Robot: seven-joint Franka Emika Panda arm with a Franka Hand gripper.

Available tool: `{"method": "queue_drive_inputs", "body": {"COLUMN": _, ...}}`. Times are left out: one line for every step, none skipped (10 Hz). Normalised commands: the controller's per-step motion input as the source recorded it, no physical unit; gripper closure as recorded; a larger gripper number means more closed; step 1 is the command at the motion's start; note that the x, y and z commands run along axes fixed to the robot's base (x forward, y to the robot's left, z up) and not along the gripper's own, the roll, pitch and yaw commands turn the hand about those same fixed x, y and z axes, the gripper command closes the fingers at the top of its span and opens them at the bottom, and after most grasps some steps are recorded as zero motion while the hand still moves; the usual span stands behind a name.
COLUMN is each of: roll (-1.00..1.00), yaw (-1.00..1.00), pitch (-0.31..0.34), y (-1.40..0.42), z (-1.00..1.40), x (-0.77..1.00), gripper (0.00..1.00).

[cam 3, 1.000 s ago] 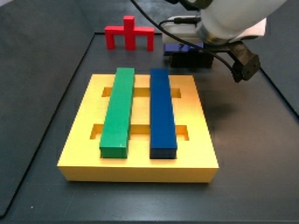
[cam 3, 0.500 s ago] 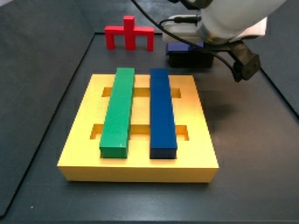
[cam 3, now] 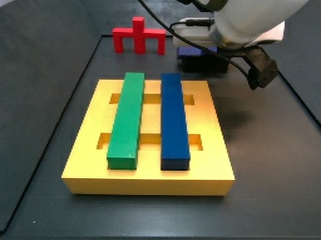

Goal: Pick up the purple object. Move up. Place the purple object on the fixture. Regrasp the purple object. Move to above the board. Insert the purple object.
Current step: Regrasp the purple object.

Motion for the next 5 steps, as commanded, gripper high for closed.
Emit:
{"method": "queue_drive_inputs", "body": {"roll": 0.00, "yaw": 0.00, "pitch": 0.000, "y": 0.00, "z": 0.00, "x": 0.00, "gripper": 1.00}}
{"method": "queue_drive_inputs", "body": {"roll": 0.00, "yaw": 0.00, "pitch": 0.000, "y": 0.00, "z": 0.00, "x": 0.00, "gripper": 1.00}}
{"method": "queue_drive_inputs", "body": {"roll": 0.00, "yaw": 0.00, "pitch": 0.000, "y": 0.00, "z": 0.00, "x": 0.00, "gripper": 1.00}}
{"method": "queue_drive_inputs", "body": {"roll": 0.00, "yaw": 0.00, "pitch": 0.000, "y": 0.00, "z": 0.00, "x": 0.00, "gripper": 1.00}}
{"method": "queue_drive_inputs", "body": {"roll": 0.00, "yaw": 0.00, "pitch": 0.000, "y": 0.00, "z": 0.00, "x": 0.00, "gripper": 1.00}}
